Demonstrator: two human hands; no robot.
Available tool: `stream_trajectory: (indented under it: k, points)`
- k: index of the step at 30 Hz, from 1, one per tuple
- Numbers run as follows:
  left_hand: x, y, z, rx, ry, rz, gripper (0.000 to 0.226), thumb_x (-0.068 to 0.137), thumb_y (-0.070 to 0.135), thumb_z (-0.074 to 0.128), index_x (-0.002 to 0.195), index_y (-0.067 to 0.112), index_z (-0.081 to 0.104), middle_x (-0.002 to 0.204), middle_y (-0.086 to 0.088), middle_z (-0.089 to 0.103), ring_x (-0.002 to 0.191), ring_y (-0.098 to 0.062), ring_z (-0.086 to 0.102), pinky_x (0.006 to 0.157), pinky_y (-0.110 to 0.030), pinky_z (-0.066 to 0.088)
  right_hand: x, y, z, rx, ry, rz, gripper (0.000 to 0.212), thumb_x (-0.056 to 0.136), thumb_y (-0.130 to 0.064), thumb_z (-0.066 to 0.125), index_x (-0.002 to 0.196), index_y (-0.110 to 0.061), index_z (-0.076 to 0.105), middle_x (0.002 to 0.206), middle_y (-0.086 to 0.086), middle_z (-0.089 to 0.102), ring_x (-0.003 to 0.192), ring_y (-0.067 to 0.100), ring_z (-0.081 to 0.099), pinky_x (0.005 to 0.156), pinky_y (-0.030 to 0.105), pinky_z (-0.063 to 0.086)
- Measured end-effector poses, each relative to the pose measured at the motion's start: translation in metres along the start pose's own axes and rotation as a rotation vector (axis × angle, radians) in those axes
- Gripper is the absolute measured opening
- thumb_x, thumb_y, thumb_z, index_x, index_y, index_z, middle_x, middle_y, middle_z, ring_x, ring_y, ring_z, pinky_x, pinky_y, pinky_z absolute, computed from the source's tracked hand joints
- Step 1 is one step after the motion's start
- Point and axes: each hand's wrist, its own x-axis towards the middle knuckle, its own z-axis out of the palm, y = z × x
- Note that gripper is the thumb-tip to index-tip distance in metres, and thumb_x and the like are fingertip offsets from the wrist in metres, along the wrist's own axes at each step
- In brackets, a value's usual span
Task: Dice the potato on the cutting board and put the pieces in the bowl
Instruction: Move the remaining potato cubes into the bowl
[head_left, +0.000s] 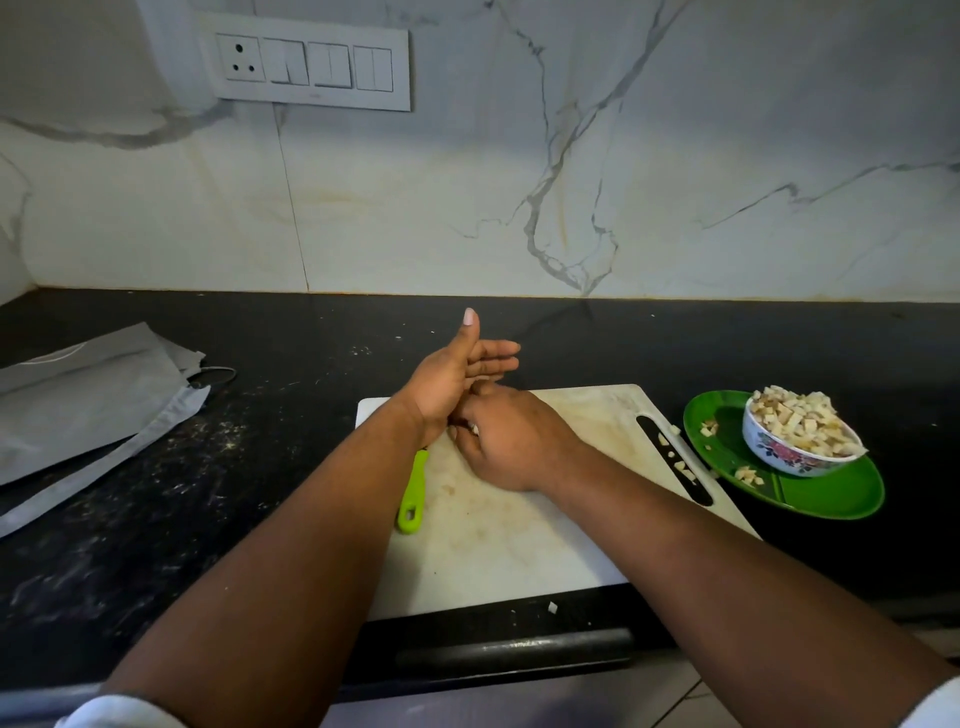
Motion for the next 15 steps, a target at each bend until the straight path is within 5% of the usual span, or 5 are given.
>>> stream_trajectory:
  k: [6,9,12,15]
  points:
    - [0.006,-0.006,-0.006,-0.023,0.032,-0.012,0.075,0.08,0.081,0.045,0.119,0.024,0.074,0.119,-0.001,0.077,0.121,-0.018,0.068,0.118,-0.044,0.042,-0.004,-0.008,-0.007,-0.141,0.019,-0.004,0.03,0.098,-0.03,0.045,0.092,-0.012,0.068,0.086,0.01,0.066,0.067,0.019,0.042,0.065,0.031,0.03]
    - [0.006,-0.008,-0.008,0.008,0.026,0.002,0.078,0.077,0.085,0.048,0.12,0.025,0.074,0.119,0.0,0.077,0.118,-0.017,0.07,0.117,-0.045,0.043,-0.011,-0.014,-0.005,-0.118,0.073,0.136,0.029,0.098,-0.026,0.045,0.091,-0.009,0.068,0.086,0.013,0.066,0.068,0.025,0.052,0.062,0.031,0.03]
    - [0.001,0.0,0.002,0.126,0.056,0.132,0.064,0.082,0.082,0.057,0.112,0.029,0.076,0.113,0.002,0.078,0.11,-0.014,0.073,0.109,-0.044,0.051,-0.019,-0.008,-0.006,0.091,0.222,0.385,0.024,0.095,-0.03,0.049,0.079,-0.018,0.062,0.076,0.008,0.063,0.066,0.024,0.053,0.059,0.029,0.031]
    - [-0.016,0.015,0.028,0.154,0.027,0.322,0.031,0.09,0.046,0.064,0.107,0.023,0.075,0.101,0.009,0.079,0.102,-0.004,0.072,0.095,-0.027,0.056,-0.026,0.007,-0.025,0.466,0.303,0.643,0.03,0.093,-0.033,0.053,0.068,-0.017,0.058,0.069,0.002,0.064,0.066,0.023,0.059,0.058,0.028,0.036]
